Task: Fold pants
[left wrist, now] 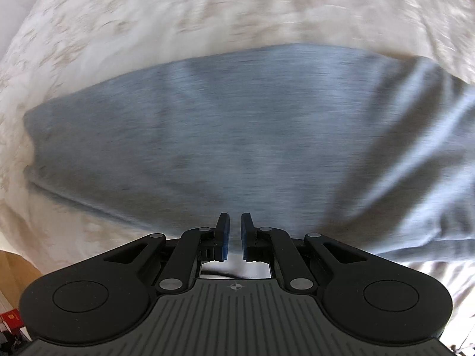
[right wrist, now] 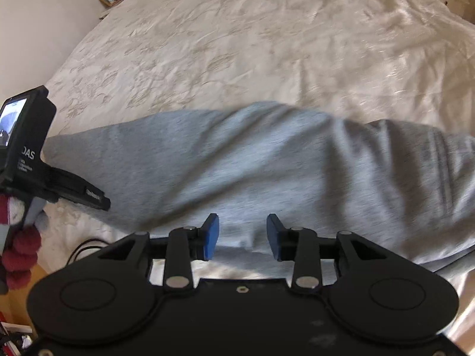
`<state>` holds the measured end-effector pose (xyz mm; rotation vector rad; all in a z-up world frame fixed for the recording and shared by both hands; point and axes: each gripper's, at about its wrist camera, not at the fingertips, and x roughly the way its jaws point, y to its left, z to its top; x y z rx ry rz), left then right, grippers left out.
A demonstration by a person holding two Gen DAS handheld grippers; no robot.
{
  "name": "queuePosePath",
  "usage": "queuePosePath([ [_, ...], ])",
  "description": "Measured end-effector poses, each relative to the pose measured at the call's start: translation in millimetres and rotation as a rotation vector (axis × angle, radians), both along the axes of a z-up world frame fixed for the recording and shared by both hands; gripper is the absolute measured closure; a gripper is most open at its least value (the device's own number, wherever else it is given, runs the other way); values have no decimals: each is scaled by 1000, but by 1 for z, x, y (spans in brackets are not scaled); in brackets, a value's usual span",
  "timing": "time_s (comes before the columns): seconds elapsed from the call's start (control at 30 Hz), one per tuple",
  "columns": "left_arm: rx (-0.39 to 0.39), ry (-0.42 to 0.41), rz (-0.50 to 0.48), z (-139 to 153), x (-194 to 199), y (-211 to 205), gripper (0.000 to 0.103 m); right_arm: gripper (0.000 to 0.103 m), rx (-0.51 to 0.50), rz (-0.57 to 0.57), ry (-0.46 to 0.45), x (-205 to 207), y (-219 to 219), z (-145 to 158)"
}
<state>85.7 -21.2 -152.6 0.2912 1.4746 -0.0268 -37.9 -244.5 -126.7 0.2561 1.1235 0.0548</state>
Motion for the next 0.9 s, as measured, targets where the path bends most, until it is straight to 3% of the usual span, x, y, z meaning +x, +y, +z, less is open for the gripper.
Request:
queuePosePath([
  [0.23, -32, 11, -57, -1, 1, -42, 94, 60, -53, -63, 1, 2, -41, -6],
  [0.37, 8, 0, -27, 0, 2, -56, 94, 58, -27, -64, -20, -1, -55, -6],
  [0.67, 119, 40, 138, 0, -13, -102, 94, 56, 47, 105, -59, 3, -83, -16],
  [0.9, 173, 43, 152, 11, -22, -144, 94, 55, 71, 176, -67, 2, -122, -25],
])
